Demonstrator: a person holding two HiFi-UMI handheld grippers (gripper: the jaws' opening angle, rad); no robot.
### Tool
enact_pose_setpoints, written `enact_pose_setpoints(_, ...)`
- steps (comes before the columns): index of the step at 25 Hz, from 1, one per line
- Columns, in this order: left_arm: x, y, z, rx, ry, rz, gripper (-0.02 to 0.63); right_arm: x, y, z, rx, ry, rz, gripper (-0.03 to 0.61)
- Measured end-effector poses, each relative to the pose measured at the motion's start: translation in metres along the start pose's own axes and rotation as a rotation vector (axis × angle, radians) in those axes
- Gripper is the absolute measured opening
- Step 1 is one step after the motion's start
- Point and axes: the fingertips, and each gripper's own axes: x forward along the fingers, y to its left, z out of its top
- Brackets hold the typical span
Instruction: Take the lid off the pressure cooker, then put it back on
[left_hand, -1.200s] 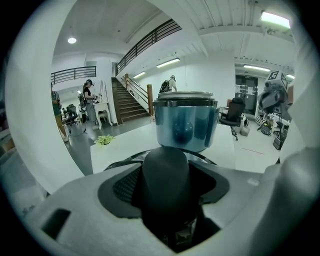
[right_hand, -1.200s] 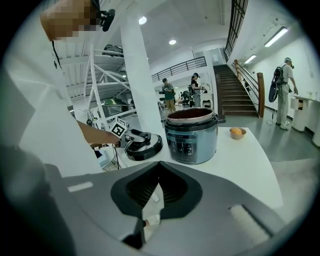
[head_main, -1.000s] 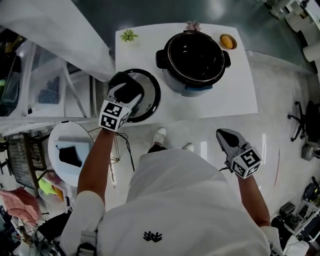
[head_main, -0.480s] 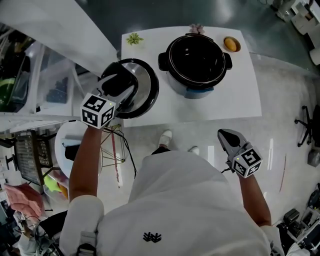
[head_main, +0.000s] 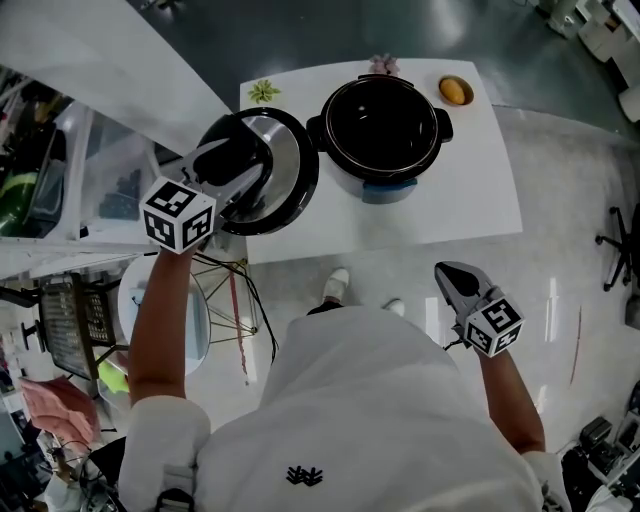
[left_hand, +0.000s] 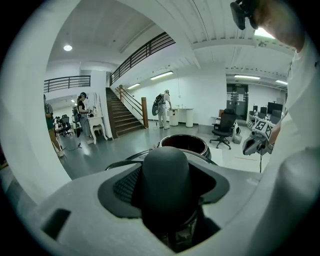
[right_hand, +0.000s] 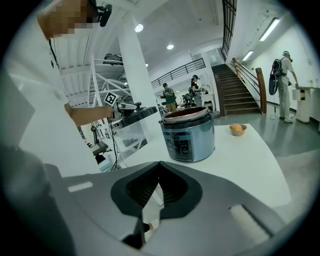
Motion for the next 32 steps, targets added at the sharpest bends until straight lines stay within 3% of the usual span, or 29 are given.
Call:
enact_pose_setpoints(18, 0.072, -0.042, 0.069, 0.119, 0.016, -0.174, 0.286, -0.029, -0.023, -0.005, 0.05, -0.04, -0.072, 0.012)
enact_pose_setpoints(32, 0.149, -0.082, 0.102, 0.201, 0.028, -0.295, 0.286, -0.063, -0.039, -0.024, 0.11, -0.067, -0.183, 0.012)
